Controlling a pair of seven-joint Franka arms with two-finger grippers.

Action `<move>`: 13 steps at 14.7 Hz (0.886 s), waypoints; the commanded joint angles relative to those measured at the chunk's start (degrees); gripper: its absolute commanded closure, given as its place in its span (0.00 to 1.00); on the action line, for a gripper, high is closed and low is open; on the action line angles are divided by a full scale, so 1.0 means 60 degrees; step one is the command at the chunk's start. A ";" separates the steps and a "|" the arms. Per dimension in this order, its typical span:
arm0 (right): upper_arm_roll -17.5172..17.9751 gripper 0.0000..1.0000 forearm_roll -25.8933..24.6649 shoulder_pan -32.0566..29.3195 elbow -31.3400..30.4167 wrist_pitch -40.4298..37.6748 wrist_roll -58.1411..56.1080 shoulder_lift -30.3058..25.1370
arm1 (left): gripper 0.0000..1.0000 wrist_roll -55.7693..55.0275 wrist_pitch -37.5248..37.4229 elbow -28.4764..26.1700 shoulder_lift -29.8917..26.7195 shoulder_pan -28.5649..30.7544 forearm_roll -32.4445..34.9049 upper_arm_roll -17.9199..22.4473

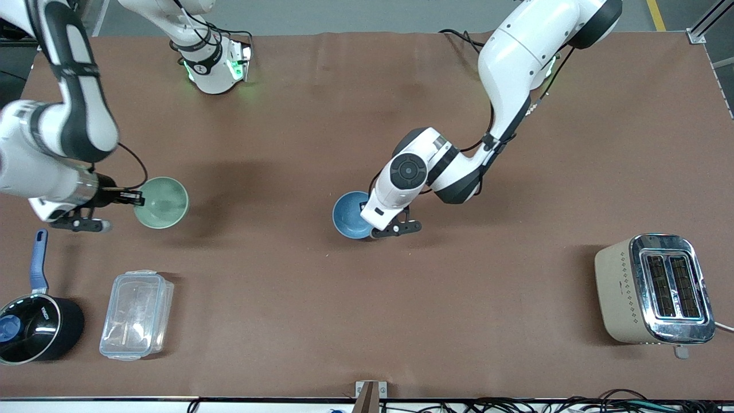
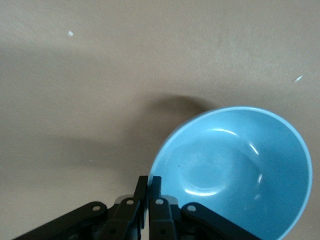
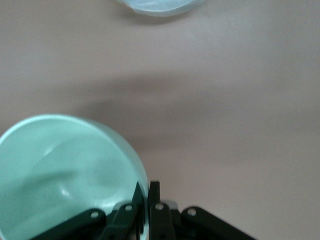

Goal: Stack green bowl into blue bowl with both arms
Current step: 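Slide the blue bowl with the left gripper while the right gripper lifts the green bowl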

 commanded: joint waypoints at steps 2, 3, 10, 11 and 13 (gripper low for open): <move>0.0047 1.00 0.0351 0.1312 0.1561 -0.1067 0.1852 0.0166 | 0.82 -0.0206 0.0186 0.0301 0.0308 -0.0184 0.0095 0.0061; 0.0047 1.00 0.0424 0.1780 0.1678 -0.1023 0.2524 0.0166 | 0.57 -0.0206 0.0186 0.0315 0.0279 -0.0170 0.0095 0.0061; 0.0032 1.00 0.0967 0.4461 0.2309 -0.0059 0.6173 0.0999 | 0.00 0.0217 -0.1641 0.0330 -0.2529 0.1496 0.0607 0.0500; 0.0032 1.00 0.0967 0.4900 0.2309 0.0263 0.6759 0.1190 | 0.00 0.0407 -0.2037 0.0330 -0.2983 0.1892 0.0680 0.0500; 0.0032 1.00 0.0967 0.5721 0.2309 0.0981 0.7858 0.1643 | 0.00 0.1311 -0.2769 0.0315 -0.3775 0.2960 0.0725 0.0442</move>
